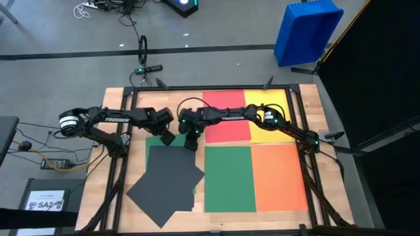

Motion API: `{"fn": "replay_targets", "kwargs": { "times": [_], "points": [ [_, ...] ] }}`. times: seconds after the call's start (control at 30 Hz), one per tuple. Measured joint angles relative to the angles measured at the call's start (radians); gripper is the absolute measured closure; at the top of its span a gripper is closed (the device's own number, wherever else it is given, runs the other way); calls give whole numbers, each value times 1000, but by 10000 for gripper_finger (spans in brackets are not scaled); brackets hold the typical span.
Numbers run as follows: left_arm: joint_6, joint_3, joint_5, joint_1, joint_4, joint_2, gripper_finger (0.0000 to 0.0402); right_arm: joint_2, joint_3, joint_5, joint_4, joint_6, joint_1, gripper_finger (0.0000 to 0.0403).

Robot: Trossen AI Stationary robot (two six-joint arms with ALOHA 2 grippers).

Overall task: Organize paper
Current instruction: Stack the green colored paper on top of the green colored papers

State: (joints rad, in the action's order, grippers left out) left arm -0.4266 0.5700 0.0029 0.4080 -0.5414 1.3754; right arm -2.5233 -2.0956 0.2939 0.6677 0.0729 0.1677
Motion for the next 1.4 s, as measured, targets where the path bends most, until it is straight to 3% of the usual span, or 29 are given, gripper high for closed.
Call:
{"fn": "replay_targets", "kwargs": {
  "times": [0.33, 0.53, 0.63, 0.9, 1.07, 1.4],
  "points": [
    [33, 113, -21, 3, -129, 11, 188, 0, -1, -3, 6, 2, 1, 403],
    [-27, 157, -35, -14, -268, -97, 188, 0, -1, -7, 15, 3, 3, 403],
    [-116, 119, -42, -30, -320, -218, 188, 0, -2, -7, 15, 3, 3, 403],
    [-550, -94, -25, -101, -346, -507, 188, 0, -2, -1, 42, -16, 4, 403],
    [-643, -160, -30, -109, -332, -523, 188, 2, -2, 0, 69, -40, 4, 403],
    [-664, -209, 10, -109, -290, -438, 188, 2, -2, 0, 71, -43, 5, 403]
  ]
}}
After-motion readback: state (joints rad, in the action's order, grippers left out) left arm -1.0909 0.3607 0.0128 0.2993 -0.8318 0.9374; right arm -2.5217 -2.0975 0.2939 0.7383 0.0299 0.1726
